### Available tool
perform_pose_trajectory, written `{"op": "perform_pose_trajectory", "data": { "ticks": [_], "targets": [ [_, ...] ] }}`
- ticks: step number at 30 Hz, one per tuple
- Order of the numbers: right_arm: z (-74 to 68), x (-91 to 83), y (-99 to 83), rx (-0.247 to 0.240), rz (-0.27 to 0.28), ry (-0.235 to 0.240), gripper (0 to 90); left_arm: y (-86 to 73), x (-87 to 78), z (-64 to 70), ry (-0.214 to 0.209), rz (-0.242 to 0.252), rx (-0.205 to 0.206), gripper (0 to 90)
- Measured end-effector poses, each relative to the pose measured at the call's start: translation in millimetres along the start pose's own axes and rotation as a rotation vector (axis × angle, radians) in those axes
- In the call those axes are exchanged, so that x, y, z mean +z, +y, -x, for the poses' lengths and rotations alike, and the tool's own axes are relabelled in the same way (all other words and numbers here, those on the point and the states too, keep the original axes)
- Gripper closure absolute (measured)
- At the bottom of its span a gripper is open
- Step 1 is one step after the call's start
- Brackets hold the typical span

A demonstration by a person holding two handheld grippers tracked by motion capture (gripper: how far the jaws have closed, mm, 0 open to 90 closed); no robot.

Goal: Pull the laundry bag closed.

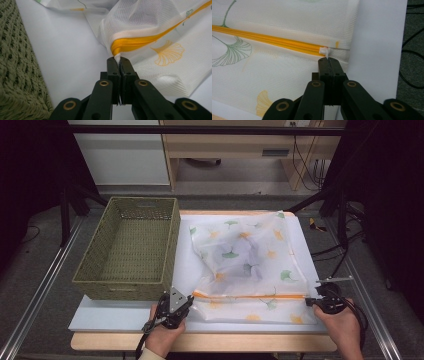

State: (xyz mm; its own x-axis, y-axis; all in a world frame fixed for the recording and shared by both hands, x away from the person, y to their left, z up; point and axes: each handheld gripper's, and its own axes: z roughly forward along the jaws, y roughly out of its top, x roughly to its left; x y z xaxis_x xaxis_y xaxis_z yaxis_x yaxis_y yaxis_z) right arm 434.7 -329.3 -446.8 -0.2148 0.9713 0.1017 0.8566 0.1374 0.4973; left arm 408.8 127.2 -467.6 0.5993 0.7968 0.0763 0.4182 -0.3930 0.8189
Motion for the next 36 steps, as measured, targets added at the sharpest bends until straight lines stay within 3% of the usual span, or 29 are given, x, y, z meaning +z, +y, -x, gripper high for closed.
{"op": "perform_pose_trajectory", "data": {
  "ticks": [15, 25, 30, 36],
  "targets": [
    [-8.0, 2.6, 2.7, -0.042, 0.028, -0.009, 90.0, -1.1, -0.1, -5.6, 0.03, 0.001, -0.018, 88.1],
    [-16.7, 3.0, 2.7, -0.076, 0.03, 0.023, 90.0, -2.6, -7.9, -11.9, 0.062, 0.019, -0.042, 88.0],
    [-16.8, 2.8, 2.4, -0.075, 0.031, 0.034, 90.0, -5.0, -11.1, -10.2, 0.048, 0.015, -0.048, 87.8],
    [-14.3, 1.0, 0.3, -0.075, 0.032, 0.016, 90.0, -7.3, -11.0, -2.9, 0.032, -0.004, -0.023, 87.5]
  ]
}}
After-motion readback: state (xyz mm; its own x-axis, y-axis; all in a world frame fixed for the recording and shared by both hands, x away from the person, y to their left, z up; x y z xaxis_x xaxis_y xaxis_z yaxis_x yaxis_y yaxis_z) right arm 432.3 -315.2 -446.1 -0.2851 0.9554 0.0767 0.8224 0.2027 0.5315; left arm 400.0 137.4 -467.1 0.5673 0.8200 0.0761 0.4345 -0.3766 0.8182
